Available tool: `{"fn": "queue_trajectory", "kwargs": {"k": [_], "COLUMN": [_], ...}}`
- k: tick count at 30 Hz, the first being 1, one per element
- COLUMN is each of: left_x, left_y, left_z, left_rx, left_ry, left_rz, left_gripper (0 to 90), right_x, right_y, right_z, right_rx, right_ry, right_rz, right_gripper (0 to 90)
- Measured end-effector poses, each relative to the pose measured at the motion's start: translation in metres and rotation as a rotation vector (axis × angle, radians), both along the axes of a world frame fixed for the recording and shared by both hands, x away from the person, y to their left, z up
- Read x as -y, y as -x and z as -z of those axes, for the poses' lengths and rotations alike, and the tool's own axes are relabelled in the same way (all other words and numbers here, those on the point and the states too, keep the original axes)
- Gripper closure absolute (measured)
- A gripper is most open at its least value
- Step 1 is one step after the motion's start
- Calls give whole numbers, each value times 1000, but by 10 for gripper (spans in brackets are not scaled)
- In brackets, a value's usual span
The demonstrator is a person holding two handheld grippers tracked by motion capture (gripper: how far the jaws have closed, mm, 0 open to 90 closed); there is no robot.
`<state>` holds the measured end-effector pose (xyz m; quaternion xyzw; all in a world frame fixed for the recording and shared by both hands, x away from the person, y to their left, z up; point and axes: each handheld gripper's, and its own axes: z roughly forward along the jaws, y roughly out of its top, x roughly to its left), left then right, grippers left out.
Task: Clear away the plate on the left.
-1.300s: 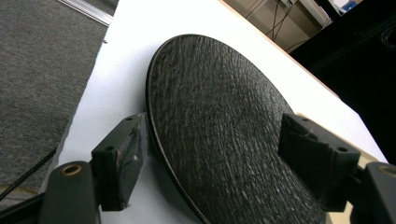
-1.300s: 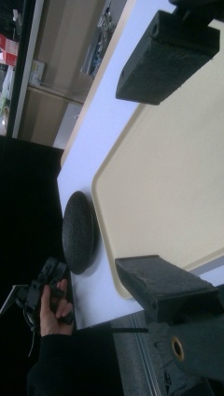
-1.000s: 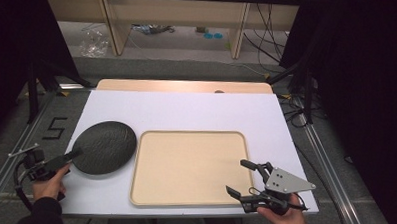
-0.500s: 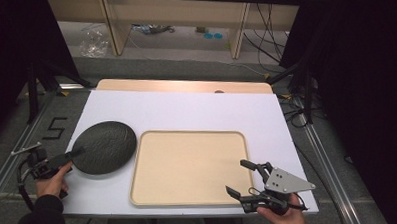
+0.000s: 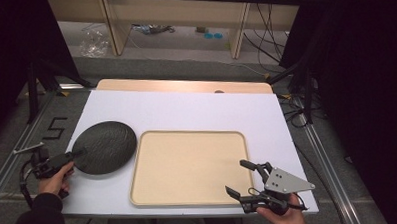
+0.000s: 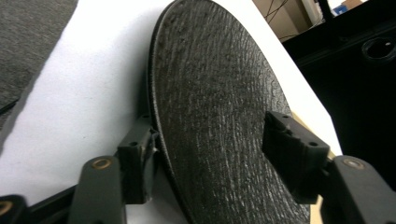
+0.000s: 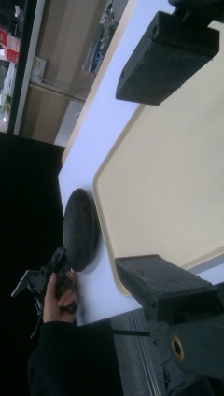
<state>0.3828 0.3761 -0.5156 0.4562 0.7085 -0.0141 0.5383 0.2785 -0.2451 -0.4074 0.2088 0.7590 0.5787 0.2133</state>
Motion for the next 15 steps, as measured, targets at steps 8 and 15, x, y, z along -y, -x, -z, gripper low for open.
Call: {"fn": "queue_trajectory", "kwargs": {"k": [8,15], "left_x": [-7,-12], "left_y": [-1,-2], "left_z": [3,4], "left_rx": [-68,-106], "left_ry": [-30,44], "left_rz": [-31,-19], "left_gripper": [727,761], "right_x": [0,0], "right_y": [0,0], "right_z": [0,0], "right_rx": [-4,-7], "right_ry": [6,11], "right_rz": [-5,-13], "right_gripper": [173,173]}}
